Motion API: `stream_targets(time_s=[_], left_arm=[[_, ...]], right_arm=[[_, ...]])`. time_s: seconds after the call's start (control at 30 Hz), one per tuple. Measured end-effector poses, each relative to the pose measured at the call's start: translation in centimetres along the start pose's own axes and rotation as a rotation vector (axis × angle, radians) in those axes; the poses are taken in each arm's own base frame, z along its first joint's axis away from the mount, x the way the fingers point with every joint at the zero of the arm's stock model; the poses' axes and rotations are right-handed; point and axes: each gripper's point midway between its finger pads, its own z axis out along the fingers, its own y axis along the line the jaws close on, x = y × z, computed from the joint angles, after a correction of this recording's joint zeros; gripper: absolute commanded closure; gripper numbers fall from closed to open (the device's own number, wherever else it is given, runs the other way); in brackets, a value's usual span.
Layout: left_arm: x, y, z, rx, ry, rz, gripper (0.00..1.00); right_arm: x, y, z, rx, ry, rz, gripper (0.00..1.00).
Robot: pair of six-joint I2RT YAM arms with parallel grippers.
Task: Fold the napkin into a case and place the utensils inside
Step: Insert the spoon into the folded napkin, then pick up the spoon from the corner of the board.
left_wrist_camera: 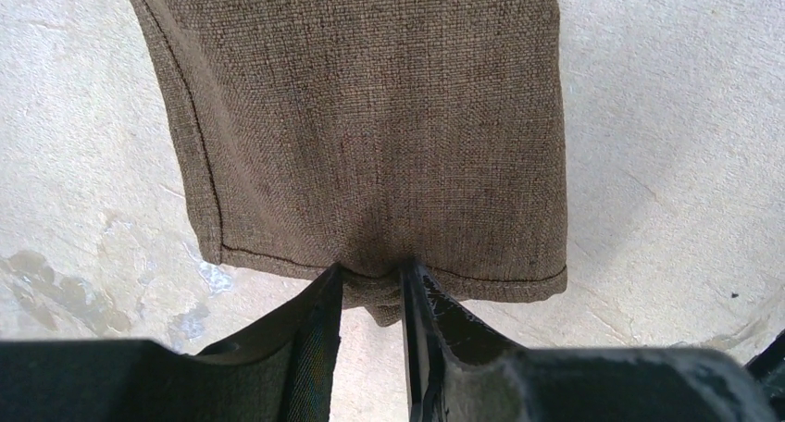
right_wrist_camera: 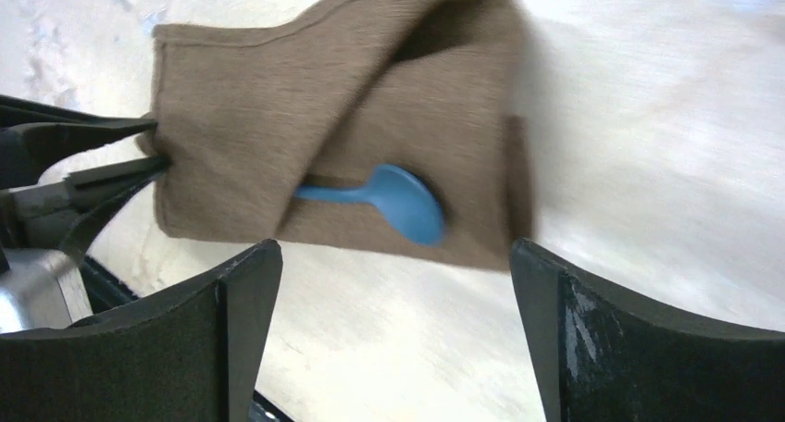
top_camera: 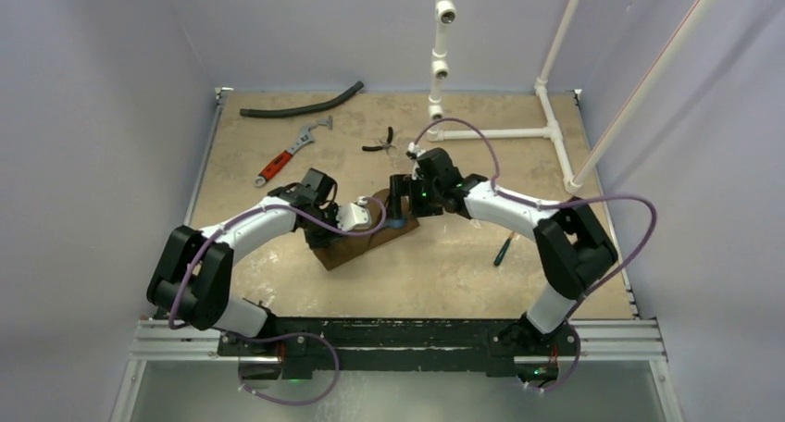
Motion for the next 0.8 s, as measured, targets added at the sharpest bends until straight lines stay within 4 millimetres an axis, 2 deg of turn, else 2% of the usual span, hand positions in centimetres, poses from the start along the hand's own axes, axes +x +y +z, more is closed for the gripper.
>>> stream_targets(time_s=[0.1, 0.17, 0.27, 0.3, 0.37, 0.5, 0.6, 0.67, 0.8], left_arm=[[-0.1, -0.1, -0.1, -0.001, -0.004, -0.005, 0.63], [-0.1, -0.1, -0.3, -0.003, -0.008, -0.008, 0.51], [-0.3, -0.2, -0.6, -0.005, -0.015, -0.017, 0.34], [-0.3, -0.3, -0.7, -0.005, -0.017, -0.022, 0.2], [-0.4, -0.3, -1.2, -0.01, -0.023, -0.031, 0.12], [-1.4, 0.1, -2.8, -0.039, -0.054, -0.041, 0.08], [-2.5, 0.8, -4.0, -0.064, -0.081, -0.042, 0.06], [-3.2, 1.3, -4.7, -0.079, -0.095, -0.041, 0.05], [-4.2, 2.1, -5.9, -0.107, -0.112, -0.037, 0.03]], right_arm=[[-1.3, -2.0, -3.1, 0.057, -0.05, 0.041, 0.02], [-3.8, -4.4, -6.5, 0.097, -0.149, 0.105, 0.02], [-7.6, -10.1, -12.2, 0.214, -0.336, 0.242, 0.02], [-8.2, -11.9, -13.5, 0.258, -0.379, 0.282, 0.02], [-8.8, -15.9, -15.9, 0.366, -0.445, 0.377, 0.02], [-6.5, -22.7, -17.7, 0.537, -0.468, 0.552, 0.03], [-3.3, -27.2, -18.1, 0.637, -0.442, 0.686, 0.06], [-1.6, -29.2, -17.8, 0.678, -0.412, 0.745, 0.09], [0.1, -31.3, -16.1, 0.703, -0.353, 0.793, 0.18]])
